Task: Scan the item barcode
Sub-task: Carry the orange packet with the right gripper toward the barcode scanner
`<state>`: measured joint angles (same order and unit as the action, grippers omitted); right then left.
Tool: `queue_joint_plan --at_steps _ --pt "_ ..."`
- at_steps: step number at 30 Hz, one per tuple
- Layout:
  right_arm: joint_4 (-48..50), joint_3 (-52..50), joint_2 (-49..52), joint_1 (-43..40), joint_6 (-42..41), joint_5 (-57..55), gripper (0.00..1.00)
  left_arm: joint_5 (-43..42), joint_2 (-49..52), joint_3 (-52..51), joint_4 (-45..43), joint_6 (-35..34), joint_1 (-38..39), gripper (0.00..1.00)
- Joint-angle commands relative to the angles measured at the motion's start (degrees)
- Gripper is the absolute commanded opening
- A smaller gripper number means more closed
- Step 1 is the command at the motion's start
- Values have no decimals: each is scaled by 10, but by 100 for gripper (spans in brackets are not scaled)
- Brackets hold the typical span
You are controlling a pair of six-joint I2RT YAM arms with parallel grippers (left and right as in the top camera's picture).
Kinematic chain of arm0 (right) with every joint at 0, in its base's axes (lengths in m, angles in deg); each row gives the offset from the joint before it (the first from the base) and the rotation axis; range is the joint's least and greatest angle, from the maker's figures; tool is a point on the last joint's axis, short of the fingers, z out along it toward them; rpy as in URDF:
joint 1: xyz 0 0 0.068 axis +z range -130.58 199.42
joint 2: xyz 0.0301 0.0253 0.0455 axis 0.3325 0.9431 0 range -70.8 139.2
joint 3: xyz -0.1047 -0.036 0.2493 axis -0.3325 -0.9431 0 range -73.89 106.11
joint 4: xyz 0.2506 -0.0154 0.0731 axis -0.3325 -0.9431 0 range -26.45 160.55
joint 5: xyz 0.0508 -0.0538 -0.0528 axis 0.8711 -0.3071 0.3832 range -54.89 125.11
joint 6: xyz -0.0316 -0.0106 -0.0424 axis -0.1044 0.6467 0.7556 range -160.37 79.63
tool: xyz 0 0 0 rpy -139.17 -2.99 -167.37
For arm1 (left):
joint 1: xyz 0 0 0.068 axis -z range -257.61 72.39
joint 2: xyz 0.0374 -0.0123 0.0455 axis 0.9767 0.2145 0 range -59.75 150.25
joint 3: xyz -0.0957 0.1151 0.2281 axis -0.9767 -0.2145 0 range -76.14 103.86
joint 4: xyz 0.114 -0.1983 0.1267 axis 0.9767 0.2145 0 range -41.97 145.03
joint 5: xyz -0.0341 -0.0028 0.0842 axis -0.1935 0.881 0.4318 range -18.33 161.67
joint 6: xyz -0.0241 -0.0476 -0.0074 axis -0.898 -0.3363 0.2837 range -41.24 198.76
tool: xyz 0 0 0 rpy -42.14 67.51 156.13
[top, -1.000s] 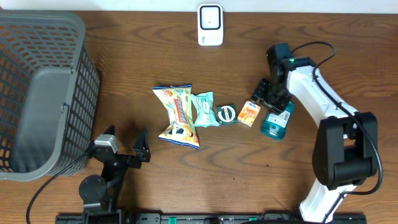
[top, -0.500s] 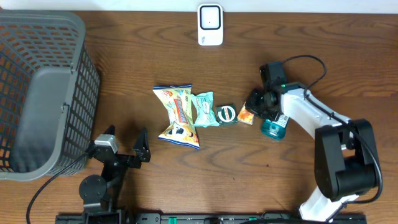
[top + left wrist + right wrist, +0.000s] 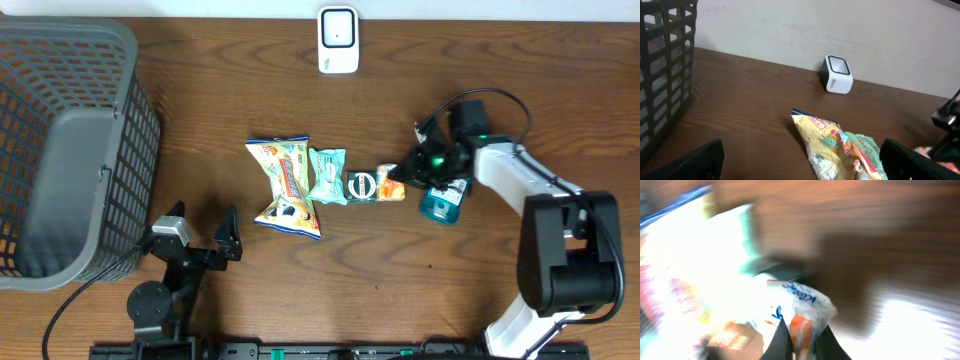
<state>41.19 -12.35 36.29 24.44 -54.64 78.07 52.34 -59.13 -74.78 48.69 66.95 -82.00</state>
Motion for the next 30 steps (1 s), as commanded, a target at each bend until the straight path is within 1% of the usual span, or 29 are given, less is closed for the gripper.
queue_joint_plan --at_steps 1,3,5,12,16,18,20,24,25,28,30 --pt "-12 5 -13 -27 245 358 1 -5 -4 -11 19 1 2 98" --pt "-38 4 -13 -28 313 422 1 -5 -4 -11 19 1 2 98" --pt "-60 4 -13 -25 346 466 1 -5 -4 -11 19 1 2 98" --pt "-126 4 -14 8 351 466 1 -5 -4 -11 19 1 2 98" --pt "-128 4 -14 16 361 459 1 -5 -4 -11 19 1 2 98" --pt "-102 4 -14 16 360 418 1 -5 -4 -11 18 1 2 98" --pt "-61 4 -14 16 322 363 1 -5 -4 -11 19 1 2 98" --pt "57 11 -14 28 139 185 1 -5 -4 -11 19 1 2 98" --pt "71 14 -14 32 116 156 1 -5 -4 -11 19 1 2 98" --pt "94 41 -14 56 104 80 1 -5 -4 -11 19 1 2 98" --pt "92 73 -14 82 111 -9 1 -5 -4 -11 19 1 2 98"
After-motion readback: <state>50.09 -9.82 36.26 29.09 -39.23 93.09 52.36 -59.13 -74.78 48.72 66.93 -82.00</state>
